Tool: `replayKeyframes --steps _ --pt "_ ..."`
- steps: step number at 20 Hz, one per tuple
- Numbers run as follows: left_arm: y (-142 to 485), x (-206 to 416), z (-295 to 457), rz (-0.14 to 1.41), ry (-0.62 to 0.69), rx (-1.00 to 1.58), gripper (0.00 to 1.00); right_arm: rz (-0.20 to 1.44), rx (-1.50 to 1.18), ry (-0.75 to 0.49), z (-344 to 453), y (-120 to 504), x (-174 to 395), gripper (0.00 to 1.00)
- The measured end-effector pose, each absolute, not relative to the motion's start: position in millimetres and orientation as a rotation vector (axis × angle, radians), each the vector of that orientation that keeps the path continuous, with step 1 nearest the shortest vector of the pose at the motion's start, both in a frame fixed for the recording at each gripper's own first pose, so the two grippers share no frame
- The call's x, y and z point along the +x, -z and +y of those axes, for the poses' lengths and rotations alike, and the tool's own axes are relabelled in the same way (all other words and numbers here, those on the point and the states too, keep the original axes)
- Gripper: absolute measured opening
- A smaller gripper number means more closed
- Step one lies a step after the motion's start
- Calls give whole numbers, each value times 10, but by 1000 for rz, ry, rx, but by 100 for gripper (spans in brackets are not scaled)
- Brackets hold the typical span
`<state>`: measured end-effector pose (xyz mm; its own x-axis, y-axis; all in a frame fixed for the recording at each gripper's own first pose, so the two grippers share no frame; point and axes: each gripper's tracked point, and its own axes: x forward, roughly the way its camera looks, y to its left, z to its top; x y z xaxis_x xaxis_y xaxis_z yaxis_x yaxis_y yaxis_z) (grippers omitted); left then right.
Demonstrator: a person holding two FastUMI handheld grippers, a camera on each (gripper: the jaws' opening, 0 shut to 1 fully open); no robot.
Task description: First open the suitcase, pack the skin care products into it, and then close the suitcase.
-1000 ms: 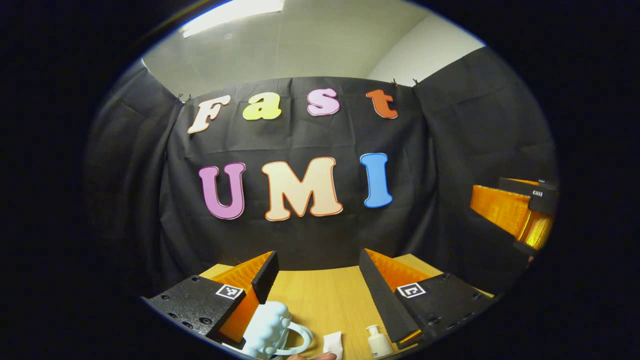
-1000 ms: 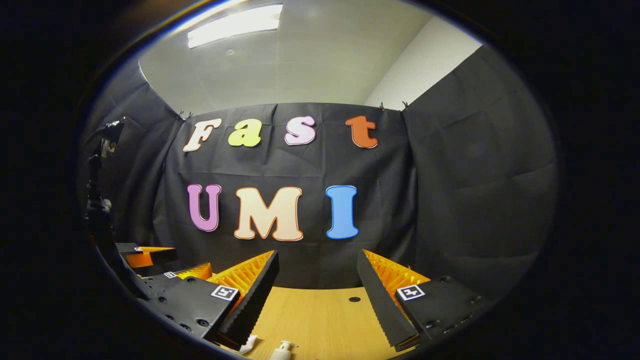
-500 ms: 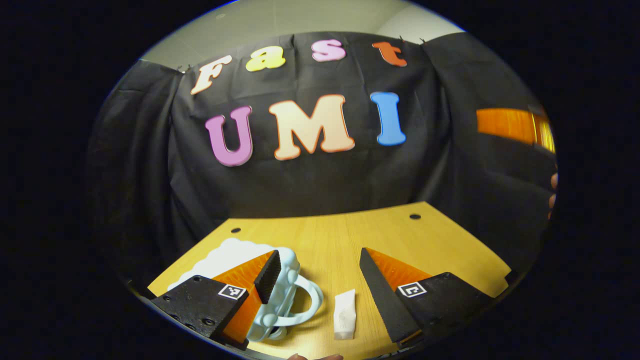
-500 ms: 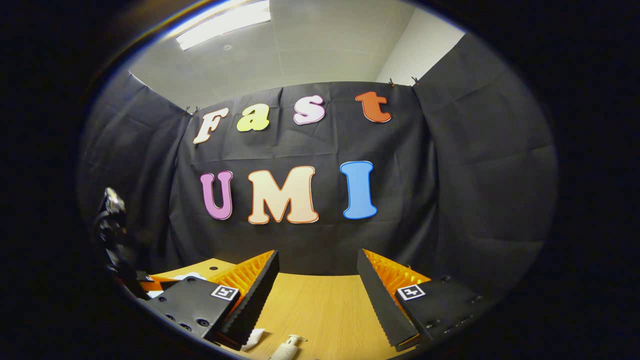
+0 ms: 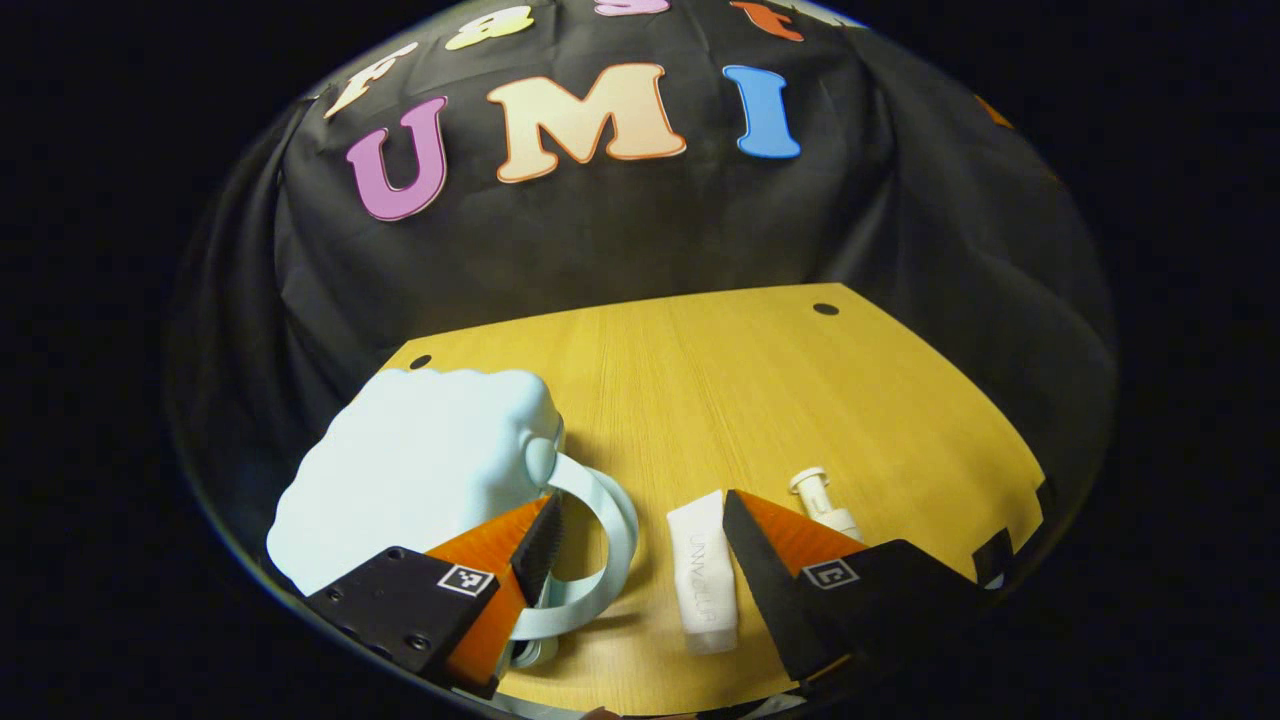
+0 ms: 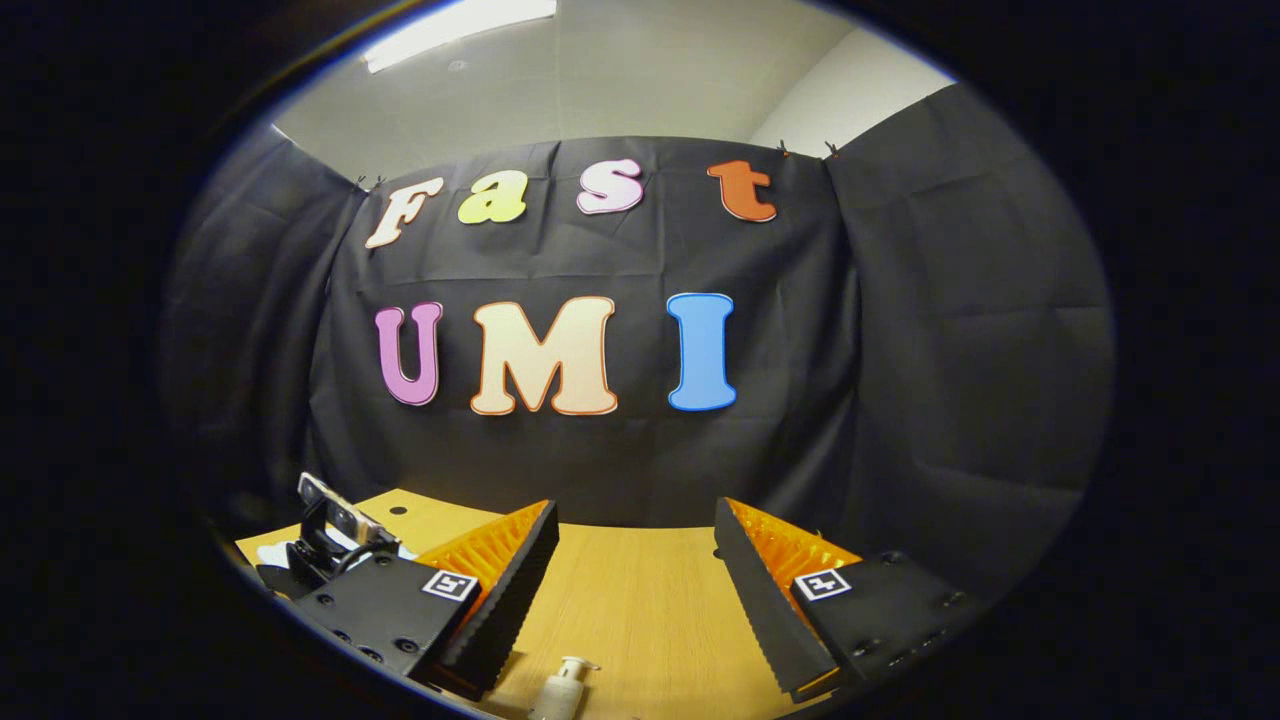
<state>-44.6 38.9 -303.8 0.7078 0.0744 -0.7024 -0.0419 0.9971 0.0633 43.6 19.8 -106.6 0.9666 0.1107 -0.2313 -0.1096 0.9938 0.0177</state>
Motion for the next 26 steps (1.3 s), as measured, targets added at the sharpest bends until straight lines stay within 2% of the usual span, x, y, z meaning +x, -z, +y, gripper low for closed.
replayKeyframes --steps 5,7,9,11,12,13,18,20,26 --pt "3454 -447 392 908 -37 28 90 248 -15 -92 210 1086 429 99" --pt "3510 -463 413 927 -33 31 76 248 -24 -90 229 1086 421 99" --pt "3557 -490 405 954 -31 28 71 247 -29 -89 236 1081 413 99" --pt "3487 -480 514 949 -66 66 46 243 -35 -88 247 1067 400 99" --pt "3441 -465 532 940 -69 63 22 240 -32 -86 248 1059 402 99" --pt "3393 -463 514 943 -60 41 16 239 -27 -89 262 1072 392 99" --pt "3201 -445 577 960 -40 -84 4 239 4 -107 352 1104 385 100" --pt "2947 -424 597 936 -20 -83 1 240 16 -124 426 1128 376 100" --pt "2096 -270 1041 827 -31 -91 1 256 76 -159 700 1242 411 99"
